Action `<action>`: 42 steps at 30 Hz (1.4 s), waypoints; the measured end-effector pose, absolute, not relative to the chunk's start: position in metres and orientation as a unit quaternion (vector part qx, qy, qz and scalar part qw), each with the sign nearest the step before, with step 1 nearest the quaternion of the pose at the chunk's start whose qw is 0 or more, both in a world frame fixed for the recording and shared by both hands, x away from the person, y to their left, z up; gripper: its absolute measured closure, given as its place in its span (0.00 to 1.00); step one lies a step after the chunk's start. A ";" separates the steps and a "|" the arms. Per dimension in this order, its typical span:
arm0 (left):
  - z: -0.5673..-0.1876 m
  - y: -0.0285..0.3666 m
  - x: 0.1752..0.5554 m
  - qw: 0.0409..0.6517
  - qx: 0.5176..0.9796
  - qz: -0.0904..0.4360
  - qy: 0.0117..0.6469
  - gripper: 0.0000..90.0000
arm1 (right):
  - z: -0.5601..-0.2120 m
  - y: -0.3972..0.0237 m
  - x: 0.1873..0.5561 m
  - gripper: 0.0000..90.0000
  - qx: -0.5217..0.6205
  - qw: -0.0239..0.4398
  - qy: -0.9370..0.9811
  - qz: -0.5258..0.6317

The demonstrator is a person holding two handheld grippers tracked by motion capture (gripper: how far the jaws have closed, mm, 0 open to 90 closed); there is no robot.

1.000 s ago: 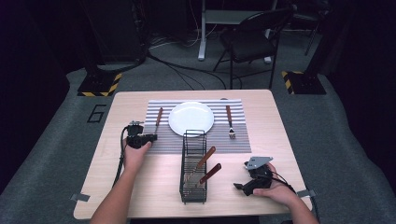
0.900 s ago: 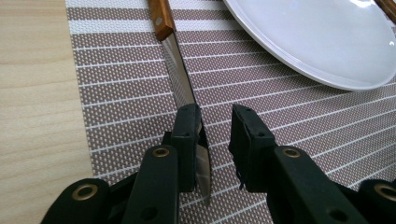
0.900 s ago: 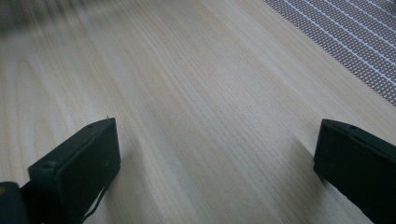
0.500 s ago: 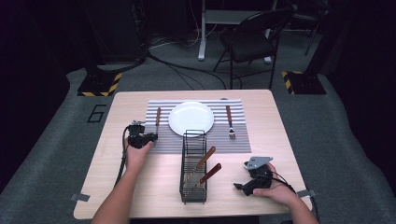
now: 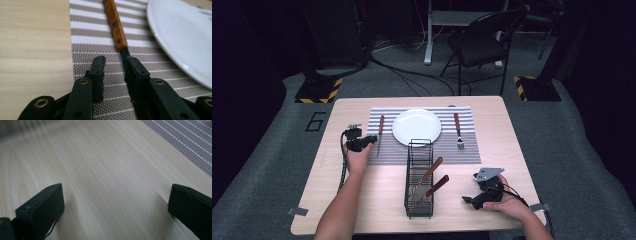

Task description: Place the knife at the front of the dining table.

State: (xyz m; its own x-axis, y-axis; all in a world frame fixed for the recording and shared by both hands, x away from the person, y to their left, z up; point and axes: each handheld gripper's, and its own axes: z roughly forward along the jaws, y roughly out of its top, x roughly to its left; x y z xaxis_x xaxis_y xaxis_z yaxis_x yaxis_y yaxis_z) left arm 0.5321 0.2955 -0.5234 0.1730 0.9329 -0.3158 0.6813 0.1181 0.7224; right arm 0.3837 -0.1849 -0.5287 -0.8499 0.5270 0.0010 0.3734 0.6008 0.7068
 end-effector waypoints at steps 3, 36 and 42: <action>-0.523 0.291 0.532 0.411 0.654 0.155 0.616 0.72 | -0.529 -0.185 0.384 0.00 0.253 0.104 0.889 0.368; -0.486 0.295 0.472 0.400 0.710 0.167 0.554 0.58 | -0.529 -0.185 0.384 0.00 0.252 0.106 0.889 0.368; -0.485 0.302 0.447 0.406 0.726 0.158 0.532 0.53 | -0.529 -0.185 0.384 0.00 0.252 0.105 0.889 0.368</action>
